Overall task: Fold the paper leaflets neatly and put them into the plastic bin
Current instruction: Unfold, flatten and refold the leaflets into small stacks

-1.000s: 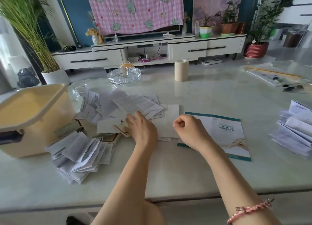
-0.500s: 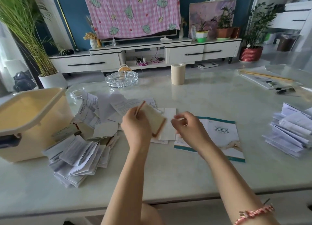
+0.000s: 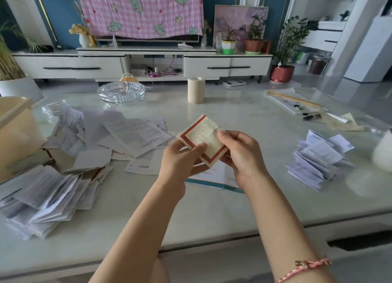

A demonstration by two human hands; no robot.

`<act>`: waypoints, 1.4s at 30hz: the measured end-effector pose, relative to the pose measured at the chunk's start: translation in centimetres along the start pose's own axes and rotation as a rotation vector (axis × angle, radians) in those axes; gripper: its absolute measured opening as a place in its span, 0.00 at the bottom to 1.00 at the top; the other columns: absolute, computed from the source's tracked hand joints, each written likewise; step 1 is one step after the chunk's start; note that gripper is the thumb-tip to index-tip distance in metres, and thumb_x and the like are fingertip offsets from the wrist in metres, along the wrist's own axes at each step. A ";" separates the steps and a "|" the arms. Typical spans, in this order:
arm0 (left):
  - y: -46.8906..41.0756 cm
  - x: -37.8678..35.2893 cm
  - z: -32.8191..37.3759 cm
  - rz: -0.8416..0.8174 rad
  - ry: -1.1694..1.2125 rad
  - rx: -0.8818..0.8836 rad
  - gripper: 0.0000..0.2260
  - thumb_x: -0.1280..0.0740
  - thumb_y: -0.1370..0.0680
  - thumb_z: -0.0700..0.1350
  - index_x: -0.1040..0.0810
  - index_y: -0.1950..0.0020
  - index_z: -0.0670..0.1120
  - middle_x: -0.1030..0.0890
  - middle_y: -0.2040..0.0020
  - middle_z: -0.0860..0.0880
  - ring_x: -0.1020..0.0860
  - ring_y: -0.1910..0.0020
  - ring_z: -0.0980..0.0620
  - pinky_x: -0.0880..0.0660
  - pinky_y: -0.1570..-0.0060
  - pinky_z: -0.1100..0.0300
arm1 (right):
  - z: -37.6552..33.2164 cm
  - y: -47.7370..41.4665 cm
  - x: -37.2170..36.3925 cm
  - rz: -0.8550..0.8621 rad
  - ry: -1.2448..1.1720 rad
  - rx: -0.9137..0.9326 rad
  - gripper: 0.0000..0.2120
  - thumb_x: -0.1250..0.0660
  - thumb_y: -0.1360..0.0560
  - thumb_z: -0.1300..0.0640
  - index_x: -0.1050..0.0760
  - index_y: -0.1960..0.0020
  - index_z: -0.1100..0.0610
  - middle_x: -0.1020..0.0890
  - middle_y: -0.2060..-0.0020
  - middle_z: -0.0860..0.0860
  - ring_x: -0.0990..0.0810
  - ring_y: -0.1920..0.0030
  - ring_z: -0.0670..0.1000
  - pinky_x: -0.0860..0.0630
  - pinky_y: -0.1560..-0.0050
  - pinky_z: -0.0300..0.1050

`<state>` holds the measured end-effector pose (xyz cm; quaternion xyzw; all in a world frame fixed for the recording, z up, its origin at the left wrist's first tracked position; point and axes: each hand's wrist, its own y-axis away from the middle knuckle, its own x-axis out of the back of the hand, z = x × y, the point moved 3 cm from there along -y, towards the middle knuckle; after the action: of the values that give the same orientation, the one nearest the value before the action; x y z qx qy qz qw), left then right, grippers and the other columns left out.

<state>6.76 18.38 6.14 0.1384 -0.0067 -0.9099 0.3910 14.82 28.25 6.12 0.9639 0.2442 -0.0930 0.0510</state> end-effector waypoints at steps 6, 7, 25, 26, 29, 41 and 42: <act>-0.4 0.1 0.1 0.053 -0.236 -0.209 0.35 0.30 0.26 0.37 0.46 0.25 0.51 0.20 0.60 0.51 0.20 0.62 0.55 0.23 0.62 0.65 | -1.6 0.8 0.8 -0.215 0.382 0.200 0.18 0.37 0.26 0.69 0.26 0.43 0.49 0.23 0.55 0.49 0.22 0.61 0.46 0.25 0.70 0.34; -0.4 0.1 0.2 0.022 -0.250 -0.229 0.36 0.30 0.26 0.37 0.45 0.25 0.53 0.19 0.60 0.49 0.20 0.62 0.54 0.22 0.59 0.63 | -1.6 0.9 0.9 -0.254 0.443 0.215 0.17 0.37 0.26 0.69 0.25 0.45 0.49 0.23 0.57 0.48 0.22 0.62 0.46 0.24 0.68 0.33; -0.9 -5.0 -3.5 -0.241 -1.017 -0.312 0.12 0.36 0.22 0.47 0.23 0.63 0.42 0.30 0.71 0.51 0.34 0.72 0.54 0.39 0.76 0.68 | 0.0 0.3 11.4 0.002 0.675 0.016 0.07 0.29 0.28 0.63 0.25 0.63 0.55 0.23 0.69 0.48 0.26 0.72 0.43 0.31 0.73 0.32; -0.8 -5.4 -3.8 -0.239 -1.068 -0.336 0.12 0.37 0.21 0.46 0.21 0.59 0.41 0.26 0.67 0.50 0.30 0.68 0.52 0.36 0.73 0.67 | 0.1 0.1 12.6 0.090 0.708 0.009 0.08 0.29 0.29 0.63 0.26 0.63 0.56 0.23 0.68 0.50 0.27 0.70 0.47 0.30 0.71 0.36; -1.0 -6.1 -4.7 -0.241 -1.117 -0.357 0.11 0.39 0.21 0.46 0.20 0.52 0.41 0.20 0.55 0.47 0.24 0.55 0.46 0.26 0.57 0.57 | 0.5 0.0 16.2 0.351 0.997 0.029 0.17 0.31 0.30 0.63 0.35 0.73 0.56 0.30 0.72 0.54 0.32 0.70 0.55 0.34 0.69 0.43; -2.5 -4.0 -3.8 -0.176 -1.068 -0.290 0.11 0.39 0.21 0.45 0.21 0.50 0.38 0.19 0.51 0.44 0.23 0.51 0.44 0.27 0.53 0.55 | -0.8 2.0 15.9 0.470 1.228 0.113 0.04 0.35 0.25 0.56 0.27 0.55 0.56 0.22 0.57 0.53 0.24 0.51 0.58 0.32 0.57 0.45; -2.9 -3.4 -3.6 -0.146 -1.067 -0.288 0.12 0.39 0.21 0.44 0.21 0.51 0.37 0.19 0.52 0.43 0.23 0.52 0.43 0.27 0.55 0.56 | -1.3 2.2 15.4 0.457 1.173 0.158 0.03 0.35 0.25 0.56 0.27 0.55 0.56 0.22 0.57 0.52 0.24 0.52 0.56 0.31 0.57 0.45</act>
<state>7.83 23.17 3.21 -0.3961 -0.0698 -0.8704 0.2841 29.37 33.67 4.38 0.8831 0.0121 0.4463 -0.1443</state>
